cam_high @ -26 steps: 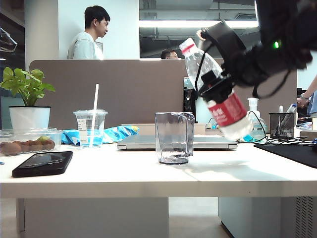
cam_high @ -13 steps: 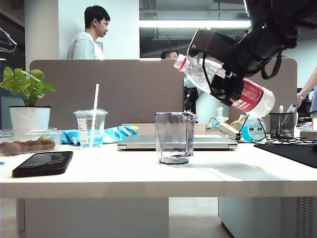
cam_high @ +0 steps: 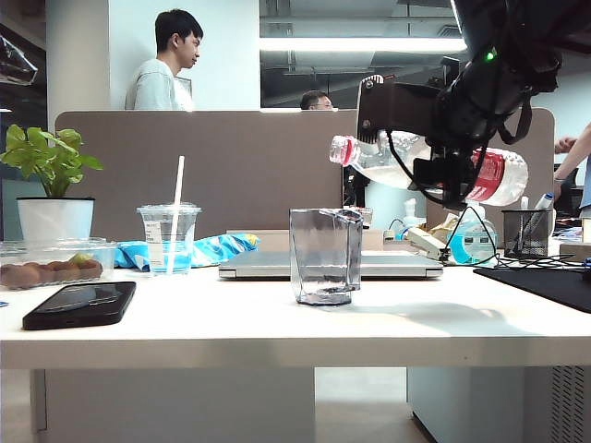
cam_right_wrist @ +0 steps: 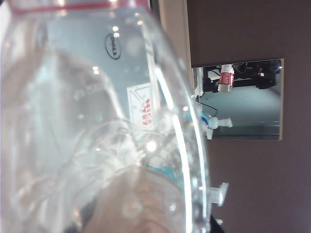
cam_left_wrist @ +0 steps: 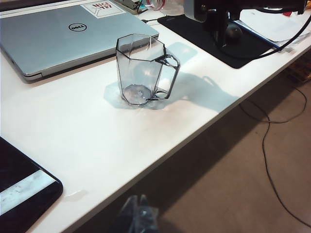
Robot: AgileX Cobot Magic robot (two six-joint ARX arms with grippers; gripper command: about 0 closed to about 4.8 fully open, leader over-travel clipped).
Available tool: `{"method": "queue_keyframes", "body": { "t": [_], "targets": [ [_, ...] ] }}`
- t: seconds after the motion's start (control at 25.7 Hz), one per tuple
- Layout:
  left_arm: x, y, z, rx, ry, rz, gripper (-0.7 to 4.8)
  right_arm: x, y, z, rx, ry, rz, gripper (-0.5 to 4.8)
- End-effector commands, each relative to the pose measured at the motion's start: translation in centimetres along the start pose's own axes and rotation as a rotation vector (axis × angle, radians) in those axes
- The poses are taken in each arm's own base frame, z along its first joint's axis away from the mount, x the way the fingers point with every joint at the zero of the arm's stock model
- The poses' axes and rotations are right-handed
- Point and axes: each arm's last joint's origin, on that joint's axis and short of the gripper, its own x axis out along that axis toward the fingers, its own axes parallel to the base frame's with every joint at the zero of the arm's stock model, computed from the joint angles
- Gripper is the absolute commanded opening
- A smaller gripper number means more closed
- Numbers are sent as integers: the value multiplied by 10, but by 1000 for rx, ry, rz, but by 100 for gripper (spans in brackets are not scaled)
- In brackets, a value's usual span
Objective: Pick up the mineral water bottle on the table and pour water into the mug until it's half full.
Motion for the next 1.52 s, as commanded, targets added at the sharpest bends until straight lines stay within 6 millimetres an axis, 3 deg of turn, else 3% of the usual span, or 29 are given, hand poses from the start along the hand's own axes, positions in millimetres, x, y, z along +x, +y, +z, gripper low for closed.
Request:
{"method": "queue_keyframes", "body": {
  "t": [0.04,0.58,1.52],
  "targets": [
    [-1,0,3,12,-17,6,-5,-2,-11,2,-63,0,-60,269],
    [-1,0,3,12,-17,6,-5,-2,-8,0,-220,58,-31,268],
    [-1,0,3,12,-16,5,-5,-2,-8,-2,-312,121,-29,268]
  ]
}}
